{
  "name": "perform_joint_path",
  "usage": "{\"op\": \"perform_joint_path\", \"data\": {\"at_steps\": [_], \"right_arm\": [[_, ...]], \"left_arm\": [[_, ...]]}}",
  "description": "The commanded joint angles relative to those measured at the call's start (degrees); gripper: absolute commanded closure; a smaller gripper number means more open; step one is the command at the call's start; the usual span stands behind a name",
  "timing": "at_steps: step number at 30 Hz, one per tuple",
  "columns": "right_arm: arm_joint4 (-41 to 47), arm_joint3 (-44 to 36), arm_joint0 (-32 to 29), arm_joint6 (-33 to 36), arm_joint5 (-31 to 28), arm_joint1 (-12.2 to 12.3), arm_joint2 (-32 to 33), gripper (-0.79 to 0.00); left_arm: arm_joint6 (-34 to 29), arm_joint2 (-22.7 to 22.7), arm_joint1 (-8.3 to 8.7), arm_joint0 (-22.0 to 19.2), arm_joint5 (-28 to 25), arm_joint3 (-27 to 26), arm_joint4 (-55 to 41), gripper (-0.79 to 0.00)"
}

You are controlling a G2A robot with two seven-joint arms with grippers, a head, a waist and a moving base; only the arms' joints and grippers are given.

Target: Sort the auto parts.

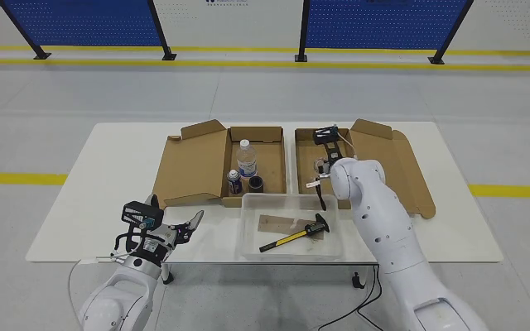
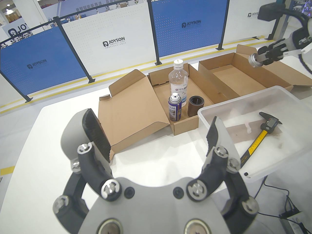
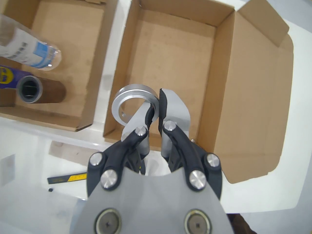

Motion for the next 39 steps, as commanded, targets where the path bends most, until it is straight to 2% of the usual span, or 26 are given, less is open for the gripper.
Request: {"op": "perform_joint_path", "data": {"at_steps": [1, 6, 12, 17, 20, 22, 27, 31, 35, 39], "right_arm": [[-2.1, 4.5, 1.0, 0.3, 0.5, 0.0, -0.4, 0.000], [-3.9, 10.3, 1.7, 1.0, 1.6, 0.3, 1.2, 0.000], [-4.6, 11.4, 0.3, 0.6, 0.4, 1.1, 3.8, -0.003], [-4.8, 11.0, -0.5, 0.9, -0.3, 1.3, 4.5, -0.212], [-4.9, 10.9, -0.6, 0.9, -0.4, 1.3, 4.6, -0.292], [-4.9, 10.4, -0.6, 1.0, -0.7, 1.2, 4.5, -0.329], [-4.3, 5.8, -1.1, 0.8, -2.3, 1.3, 4.9, -0.311], [-3.9, -4.4, -2.6, 1.8, -8.0, 1.7, 5.5, -0.296], [-1.3, -17.9, -6.0, 5.7, -20.2, 2.6, 6.3, -0.314], [3.2, -26.7, -10.2, 12.0, -32.4, 3.8, 7.8, -0.332]], "left_arm": [[0.0, 0.0, 0.00, 0.0, 0.0, 0.0, 0.0, -0.785], [0.0, 0.0, 0.00, 0.0, 0.0, 0.0, 0.0, -0.785], [0.0, 0.0, 0.00, 0.0, 0.0, 0.0, 0.0, -0.785], [0.0, 0.0, 0.00, 0.0, 0.0, 0.0, 0.0, -0.785], [0.0, 0.0, 0.00, 0.0, 0.0, 0.0, 0.0, -0.785], [0.0, 0.0, 0.00, 0.0, 0.0, 0.0, 0.0, -0.785], [0.0, 0.0, 0.00, 0.0, 0.0, 0.0, 0.0, -0.785], [0.0, 0.0, 0.00, 0.0, 0.0, 0.0, 0.0, -0.785], [0.0, 0.0, 0.00, 0.0, 0.0, 0.0, 0.0, -0.785], [0.0, 0.0, 0.00, 0.0, 0.0, 0.0, 0.0, -0.785]]}}
